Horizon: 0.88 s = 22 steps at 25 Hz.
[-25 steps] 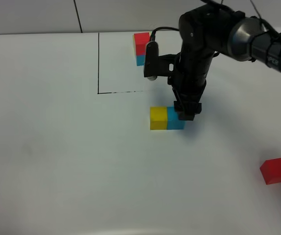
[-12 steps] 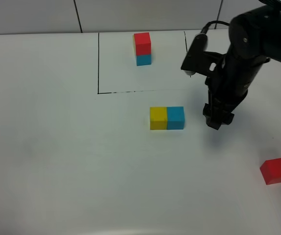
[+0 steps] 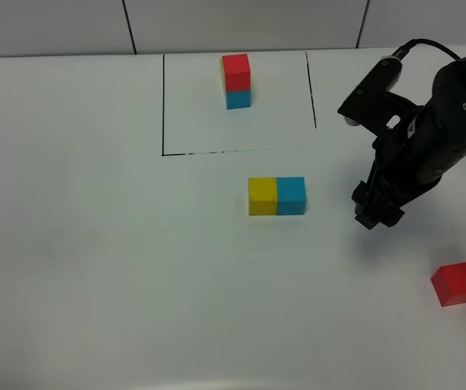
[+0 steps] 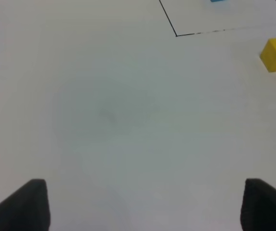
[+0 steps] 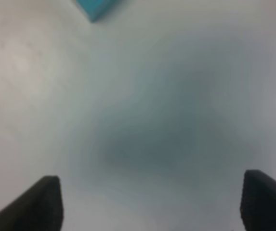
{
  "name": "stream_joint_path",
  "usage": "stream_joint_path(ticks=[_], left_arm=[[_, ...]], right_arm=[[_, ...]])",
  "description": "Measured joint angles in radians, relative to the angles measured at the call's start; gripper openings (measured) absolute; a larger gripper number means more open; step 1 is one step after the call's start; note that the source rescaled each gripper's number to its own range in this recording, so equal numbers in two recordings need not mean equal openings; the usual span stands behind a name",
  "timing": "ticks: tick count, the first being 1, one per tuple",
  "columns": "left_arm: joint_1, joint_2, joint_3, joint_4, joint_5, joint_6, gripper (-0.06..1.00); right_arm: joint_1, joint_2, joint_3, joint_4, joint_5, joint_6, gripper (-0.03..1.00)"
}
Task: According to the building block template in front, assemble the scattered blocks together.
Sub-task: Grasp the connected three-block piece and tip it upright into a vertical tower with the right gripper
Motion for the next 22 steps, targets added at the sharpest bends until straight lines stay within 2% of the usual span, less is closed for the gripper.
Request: stream_joint_path(ticks=[4, 7, 9, 12, 16, 22], left_arm=[[0.000, 0.000, 0.000, 0.000, 0.000, 0.000, 0.89], [0.000, 0.000, 0.000, 0.000, 0.000, 0.000, 0.89], [0.000, 0.000, 0.000, 0.000, 0.000, 0.000, 0.89], [0.000, 0.000, 0.000, 0.000, 0.000, 0.000, 0.89], [0.000, 0.000, 0.000, 0.000, 0.000, 0.000, 0.89], [0.000, 0.000, 0.000, 0.000, 0.000, 0.000, 0.89]], right_arm=[[0.001, 0.000, 0.000, -0.001, -0.046, -0.015, 0.68], [0.018, 0.006, -0.017, -0.015, -0.050, -0.087, 0.76], [0.044, 0.027, -0.055, -0.031, -0.042, -0.146, 0.77], [0.091, 0.098, -0.152, -0.036, -0.003, -0.238, 0.78], [0.133, 0.251, -0.327, -0.025, 0.095, -0.327, 0.78], [0.162, 0.460, -0.539, 0.059, 0.212, -0.407, 0.78]])
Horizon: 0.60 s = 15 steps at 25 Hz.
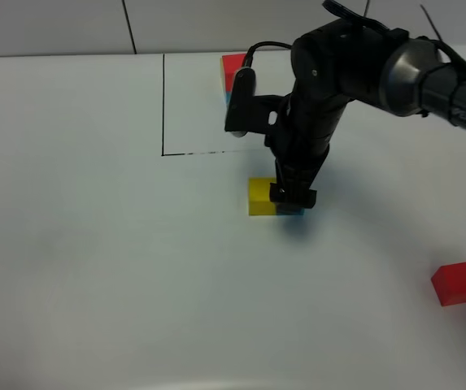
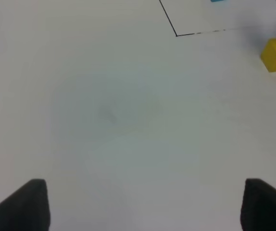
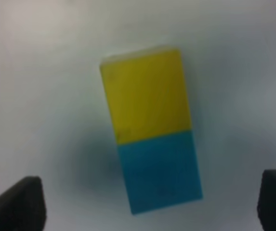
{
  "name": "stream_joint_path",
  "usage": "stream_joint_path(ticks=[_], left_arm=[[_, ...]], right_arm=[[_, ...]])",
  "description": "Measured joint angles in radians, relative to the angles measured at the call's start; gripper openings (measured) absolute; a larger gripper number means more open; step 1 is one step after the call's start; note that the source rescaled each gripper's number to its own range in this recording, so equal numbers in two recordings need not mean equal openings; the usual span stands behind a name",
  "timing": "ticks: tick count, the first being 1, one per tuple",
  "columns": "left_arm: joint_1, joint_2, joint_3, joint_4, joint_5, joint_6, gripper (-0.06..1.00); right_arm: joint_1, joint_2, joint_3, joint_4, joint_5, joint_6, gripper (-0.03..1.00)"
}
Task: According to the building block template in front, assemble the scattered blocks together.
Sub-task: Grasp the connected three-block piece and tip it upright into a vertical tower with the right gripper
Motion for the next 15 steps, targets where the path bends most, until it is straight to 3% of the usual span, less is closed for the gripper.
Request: stream_joint_path(ticks=[8, 11, 15], left_arm=[[0.000, 0.000, 0.000, 0.000, 0.000, 0.000, 0.89], [0.000, 0.000, 0.000, 0.000, 0.000, 0.000, 0.89], [0.000, 0.000, 0.000, 0.000, 0.000, 0.000, 0.89]], right_arm=[[0.000, 0.091, -0.038, 0.041, -0.007, -0.061, 0.71], [0.000, 0.103, -0.038, 0.041, -0.023, -0.061, 0.60], [0.000, 0.122, -0.038, 0.041, -0.038, -0.063, 0.34]])
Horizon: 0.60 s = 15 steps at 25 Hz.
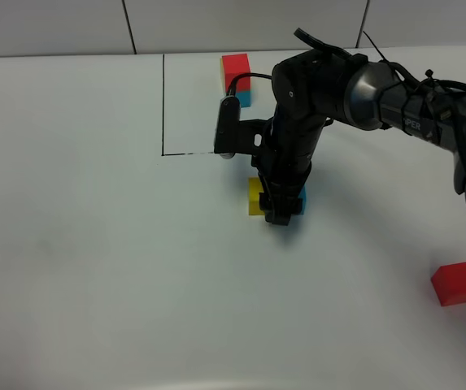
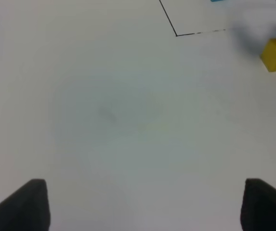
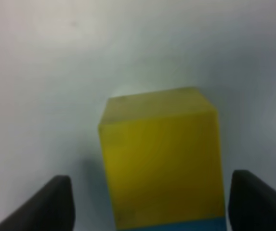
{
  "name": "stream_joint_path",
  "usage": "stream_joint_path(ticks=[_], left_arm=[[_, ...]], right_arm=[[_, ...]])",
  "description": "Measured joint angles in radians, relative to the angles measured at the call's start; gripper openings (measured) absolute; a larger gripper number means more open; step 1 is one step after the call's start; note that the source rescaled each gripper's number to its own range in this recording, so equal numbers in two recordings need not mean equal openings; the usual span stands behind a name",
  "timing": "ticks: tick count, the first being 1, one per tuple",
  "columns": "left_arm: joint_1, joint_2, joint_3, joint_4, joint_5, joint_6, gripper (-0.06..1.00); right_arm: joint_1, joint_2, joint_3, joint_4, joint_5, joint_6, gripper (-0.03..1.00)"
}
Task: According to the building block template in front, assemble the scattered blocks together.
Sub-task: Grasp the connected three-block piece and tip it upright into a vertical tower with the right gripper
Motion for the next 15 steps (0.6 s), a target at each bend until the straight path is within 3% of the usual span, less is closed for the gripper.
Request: stream_joint_path(ticks=[3, 9, 12, 15], left_arm=[[0.000, 0.000, 0.000, 0.000, 0.000, 0.000, 0.89], [0.000, 0.000, 0.000, 0.000, 0.000, -0.001, 0.89], [0.000, 0.000, 0.000, 0.000, 0.000, -0.001, 0.89], [0.000, 0.000, 0.000, 0.000, 0.000, -0.001, 0.89]], right_arm=[[0.000, 0.005, 0.000, -0.001, -0.011, 0.005, 0.03], [0.000, 0.005, -0.007, -0.017, -0.012, 0.162, 0.01], [0.000, 0.005, -0.022, -0.020, -0.005, 0.372, 0.01], [0.000, 0.002, -0.027, -0.006, 0.004, 0.688, 0.01]])
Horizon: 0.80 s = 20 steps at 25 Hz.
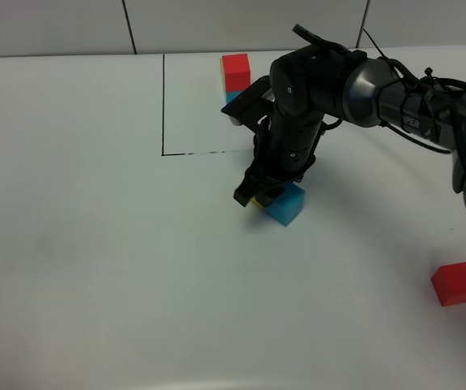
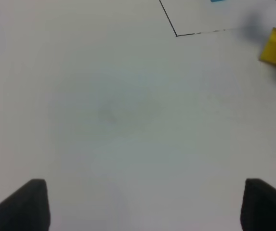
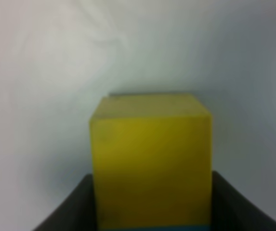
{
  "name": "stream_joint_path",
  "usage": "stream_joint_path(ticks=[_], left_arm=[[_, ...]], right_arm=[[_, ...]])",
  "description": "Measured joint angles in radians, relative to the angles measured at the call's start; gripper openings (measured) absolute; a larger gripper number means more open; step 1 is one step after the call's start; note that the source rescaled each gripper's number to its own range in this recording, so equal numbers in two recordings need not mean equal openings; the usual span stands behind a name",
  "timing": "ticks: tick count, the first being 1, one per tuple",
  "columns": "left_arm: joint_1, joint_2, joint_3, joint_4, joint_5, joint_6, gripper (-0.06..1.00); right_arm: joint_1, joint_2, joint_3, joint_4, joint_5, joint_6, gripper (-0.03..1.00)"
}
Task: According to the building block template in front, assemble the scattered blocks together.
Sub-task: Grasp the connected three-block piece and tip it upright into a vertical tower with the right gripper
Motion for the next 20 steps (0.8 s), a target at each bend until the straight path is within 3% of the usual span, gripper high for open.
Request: stream_joint_path(ticks=[3, 7, 14, 20], left_arm=[[0.000, 0.000, 0.000, 0.000, 0.000, 0.000, 0.89], [0.000, 0.000, 0.000, 0.000, 0.000, 0.000, 0.89], [0.000, 0.000, 0.000, 0.000, 0.000, 0.000, 0.89], [0.000, 0.000, 0.000, 0.000, 0.000, 0.000, 0.89]], right_arm=[[0.000, 0.000, 0.000, 0.002, 0.013, 0.377, 0.01], [0.000, 0.000, 0.000, -0.059, 0.028, 0.647, 0.01], [0.000, 0.000, 0.000, -0.092, 0.051, 0.796, 0.01], [0.003, 0.001, 0.000, -0.103, 0.063, 0.822, 0.01]])
